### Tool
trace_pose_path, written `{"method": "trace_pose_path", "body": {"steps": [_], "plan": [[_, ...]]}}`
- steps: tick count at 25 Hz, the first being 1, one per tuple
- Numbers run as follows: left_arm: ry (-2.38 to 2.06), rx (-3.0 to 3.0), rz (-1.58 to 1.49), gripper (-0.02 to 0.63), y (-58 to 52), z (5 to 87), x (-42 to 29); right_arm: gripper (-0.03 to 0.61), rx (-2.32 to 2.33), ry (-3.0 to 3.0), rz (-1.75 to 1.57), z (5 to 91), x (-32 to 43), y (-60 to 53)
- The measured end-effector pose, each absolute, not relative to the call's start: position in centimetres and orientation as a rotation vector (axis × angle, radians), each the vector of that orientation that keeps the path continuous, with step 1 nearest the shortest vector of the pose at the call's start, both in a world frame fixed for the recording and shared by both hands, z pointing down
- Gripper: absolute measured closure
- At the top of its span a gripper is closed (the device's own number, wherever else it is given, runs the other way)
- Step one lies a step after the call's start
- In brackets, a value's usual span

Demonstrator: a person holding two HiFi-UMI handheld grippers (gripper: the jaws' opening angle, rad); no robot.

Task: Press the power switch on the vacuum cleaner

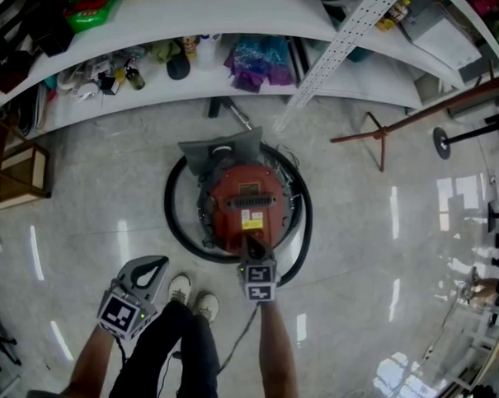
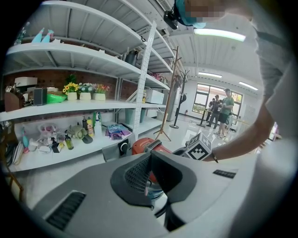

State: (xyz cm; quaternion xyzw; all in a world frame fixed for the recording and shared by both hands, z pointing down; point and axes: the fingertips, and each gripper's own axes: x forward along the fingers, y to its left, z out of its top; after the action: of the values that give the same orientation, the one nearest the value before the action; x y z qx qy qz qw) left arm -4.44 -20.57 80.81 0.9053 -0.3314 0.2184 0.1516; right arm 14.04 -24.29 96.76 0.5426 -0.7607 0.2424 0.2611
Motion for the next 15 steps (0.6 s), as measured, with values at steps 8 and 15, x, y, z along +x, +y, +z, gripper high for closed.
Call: {"method": "trace_pose_path", "body": {"steps": [8, 15], "plan": [[-0.971, 2.595, 0.641, 0.604, -20.86, 80.78, -5.22, 0.569, 1.514, -2.056, 0.651, 97.01, 14.12, -24.63], [-0.967, 2.591, 0.631, 0.604, -20.43, 80.73, -5.07, 0.569, 1.526, -2.059, 0.679, 96.86, 14.16, -24.76]]}}
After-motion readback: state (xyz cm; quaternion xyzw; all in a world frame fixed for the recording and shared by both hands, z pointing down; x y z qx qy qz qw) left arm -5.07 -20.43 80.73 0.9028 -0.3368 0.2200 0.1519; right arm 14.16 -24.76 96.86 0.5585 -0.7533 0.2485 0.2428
